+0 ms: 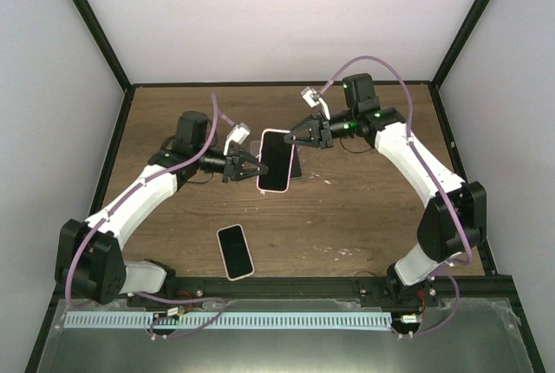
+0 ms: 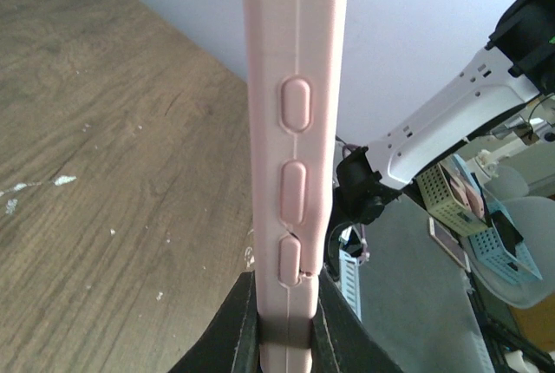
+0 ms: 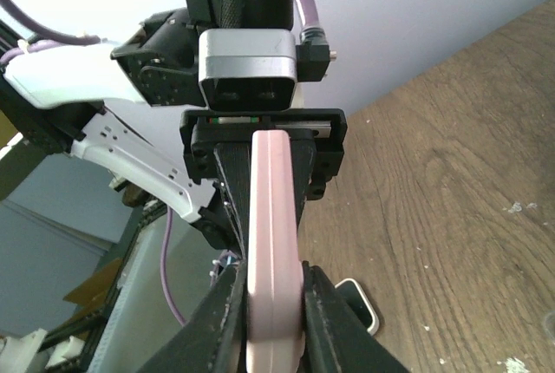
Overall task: Take the phone out of the phone case
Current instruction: Pick up the phone at the center of the board, then remove the phone case from the phone.
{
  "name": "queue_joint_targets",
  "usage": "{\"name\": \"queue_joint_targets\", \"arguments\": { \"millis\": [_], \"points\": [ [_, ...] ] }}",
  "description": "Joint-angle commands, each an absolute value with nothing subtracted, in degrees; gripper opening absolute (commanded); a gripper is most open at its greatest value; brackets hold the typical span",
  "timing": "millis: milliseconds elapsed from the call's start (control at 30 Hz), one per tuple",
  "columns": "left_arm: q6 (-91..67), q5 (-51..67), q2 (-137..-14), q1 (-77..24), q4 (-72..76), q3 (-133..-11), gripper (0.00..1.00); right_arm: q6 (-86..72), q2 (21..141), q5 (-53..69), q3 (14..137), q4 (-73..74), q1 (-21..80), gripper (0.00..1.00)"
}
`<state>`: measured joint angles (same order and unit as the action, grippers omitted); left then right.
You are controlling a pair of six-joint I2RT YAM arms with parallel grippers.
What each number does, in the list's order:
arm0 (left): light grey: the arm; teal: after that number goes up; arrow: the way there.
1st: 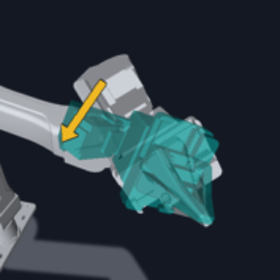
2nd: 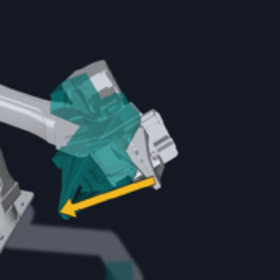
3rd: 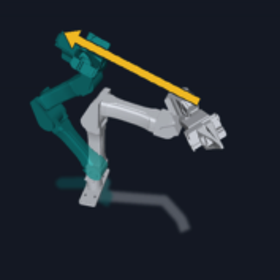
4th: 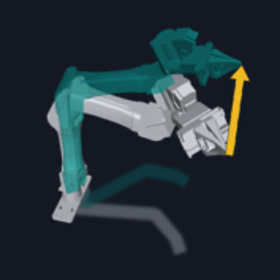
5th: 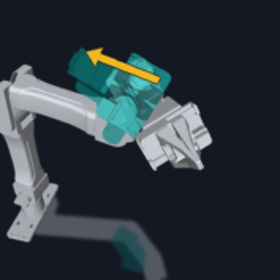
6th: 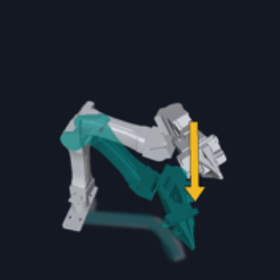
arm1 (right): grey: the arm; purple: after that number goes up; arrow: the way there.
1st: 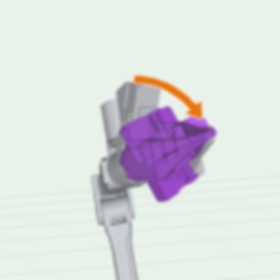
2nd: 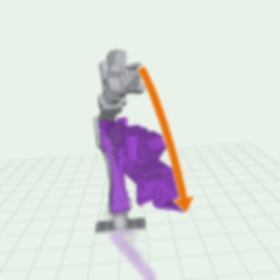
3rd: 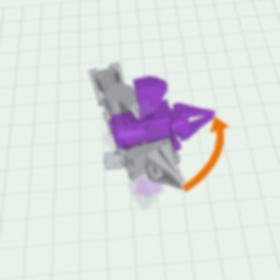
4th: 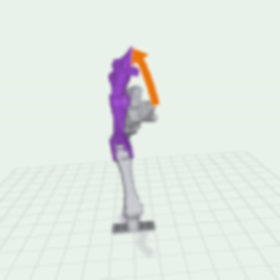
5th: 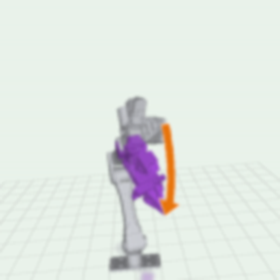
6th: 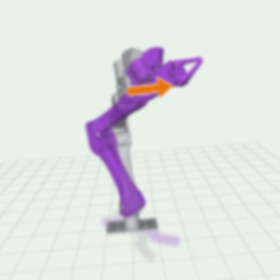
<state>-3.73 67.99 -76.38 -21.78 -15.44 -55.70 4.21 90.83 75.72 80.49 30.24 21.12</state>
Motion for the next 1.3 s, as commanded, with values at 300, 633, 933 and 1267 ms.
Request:
{"name": "queue_joint_targets", "arguments": {
  "millis": [300, 633, 933, 1267],
  "points": [
    [4.31, 68.99, -79.77, -22.22, -23.68, -61.8, 0.0, 19.91, 93.34, 74.37, 86.28, 45.95, 23.36, 0.26],
    [7.21, 67.0, -80.29, -22.88, -27.38, -63.22, 0.18, 20.41, 94.66, 75.64, 89.03, 48.7, 23.78, 0.01],
    [18.65, 64.85, -75.11, -18.2, -39.43, -58.78, 0.46, 11.41, 92.67, 79.23, 88.28, 42.07, 21.36, 0.01],
    [16.02, 63.69, -74.24, -17.93, -35.96, -56.59, 0.44, 8.72, 91.84, 82.15, 86.57, 39.41, 21.36, 0.01]
  ]
}}
